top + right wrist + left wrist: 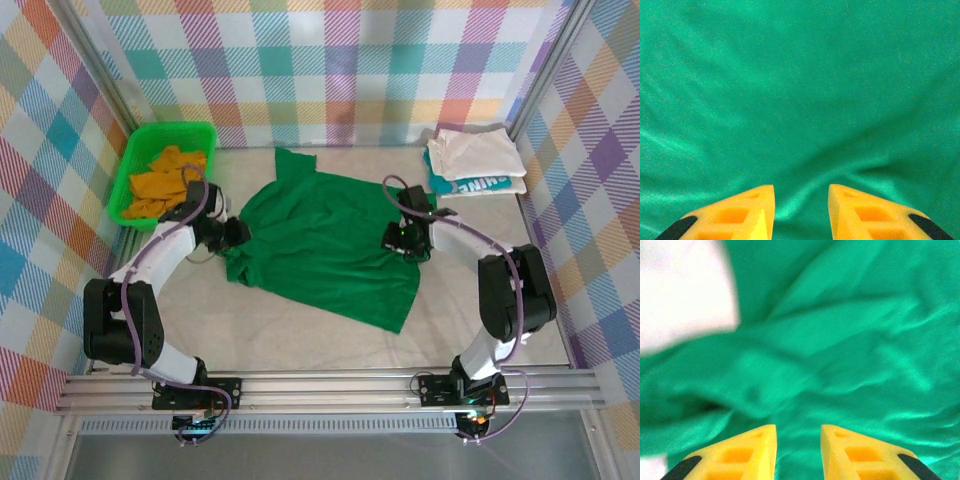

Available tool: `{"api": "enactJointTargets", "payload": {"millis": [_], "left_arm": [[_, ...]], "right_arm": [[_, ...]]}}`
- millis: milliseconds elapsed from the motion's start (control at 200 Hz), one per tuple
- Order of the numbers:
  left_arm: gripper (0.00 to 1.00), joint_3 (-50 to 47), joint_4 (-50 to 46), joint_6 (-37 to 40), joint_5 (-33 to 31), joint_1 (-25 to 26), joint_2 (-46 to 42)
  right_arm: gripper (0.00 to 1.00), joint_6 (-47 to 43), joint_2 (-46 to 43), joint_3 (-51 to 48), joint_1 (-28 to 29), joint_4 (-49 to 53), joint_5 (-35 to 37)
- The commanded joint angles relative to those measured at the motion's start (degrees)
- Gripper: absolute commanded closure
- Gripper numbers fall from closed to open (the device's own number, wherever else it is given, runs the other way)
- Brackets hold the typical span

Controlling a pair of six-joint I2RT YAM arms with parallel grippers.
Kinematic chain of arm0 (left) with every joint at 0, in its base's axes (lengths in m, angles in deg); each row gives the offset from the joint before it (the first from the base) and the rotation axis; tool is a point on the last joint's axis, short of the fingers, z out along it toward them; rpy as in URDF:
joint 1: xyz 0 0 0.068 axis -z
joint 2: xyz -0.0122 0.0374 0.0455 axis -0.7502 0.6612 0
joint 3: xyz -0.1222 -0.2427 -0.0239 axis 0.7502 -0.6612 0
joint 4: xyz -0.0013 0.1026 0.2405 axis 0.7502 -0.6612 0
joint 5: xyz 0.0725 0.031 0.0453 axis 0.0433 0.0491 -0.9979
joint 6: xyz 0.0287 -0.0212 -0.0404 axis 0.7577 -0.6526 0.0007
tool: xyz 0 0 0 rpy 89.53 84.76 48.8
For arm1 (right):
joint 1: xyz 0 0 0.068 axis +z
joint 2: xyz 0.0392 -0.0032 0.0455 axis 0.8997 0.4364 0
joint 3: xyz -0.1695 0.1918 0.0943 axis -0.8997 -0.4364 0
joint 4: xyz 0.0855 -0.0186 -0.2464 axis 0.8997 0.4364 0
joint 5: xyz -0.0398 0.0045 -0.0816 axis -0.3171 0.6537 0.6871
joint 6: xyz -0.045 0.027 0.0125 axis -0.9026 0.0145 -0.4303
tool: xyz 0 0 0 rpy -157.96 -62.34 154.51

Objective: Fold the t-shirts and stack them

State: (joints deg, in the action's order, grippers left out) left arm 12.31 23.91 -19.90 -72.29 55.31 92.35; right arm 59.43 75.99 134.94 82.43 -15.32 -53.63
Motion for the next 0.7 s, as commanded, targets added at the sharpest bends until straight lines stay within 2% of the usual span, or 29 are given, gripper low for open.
{"api": "enactJointTargets", "payload": {"millis": [0, 165, 335, 480, 695], "left_arm": [[0.75, 13.1, 7.1, 2.2, 5.1, 1.9, 6.7], [0.87, 35.7, 0.5, 5.8, 7.0, 6.7, 26.2], [0.95, 52.2, -7.1, 5.1, 6.9, 7.4, 42.5], [0.98, 57.5, -8.1, 3.2, 3.2, 6.9, 50.0], [1.00, 58.5, -6.8, -0.3, -2.8, 4.2, 55.6]], "right_arm": [[0.65, -1.5, 4.0, 6.6, -2.1, 1.4, 1.5], [0.66, -1.5, 9.7, 15.5, -3.1, 1.9, -0.2], [0.65, -0.7, 11.4, 18.5, -3.7, 2.1, -1.4], [0.65, 0.1, 10.4, 16.9, -4.2, 1.0, -2.9], [0.64, 0.0, 10.5, 15.8, -4.8, 1.0, -3.9]]}}
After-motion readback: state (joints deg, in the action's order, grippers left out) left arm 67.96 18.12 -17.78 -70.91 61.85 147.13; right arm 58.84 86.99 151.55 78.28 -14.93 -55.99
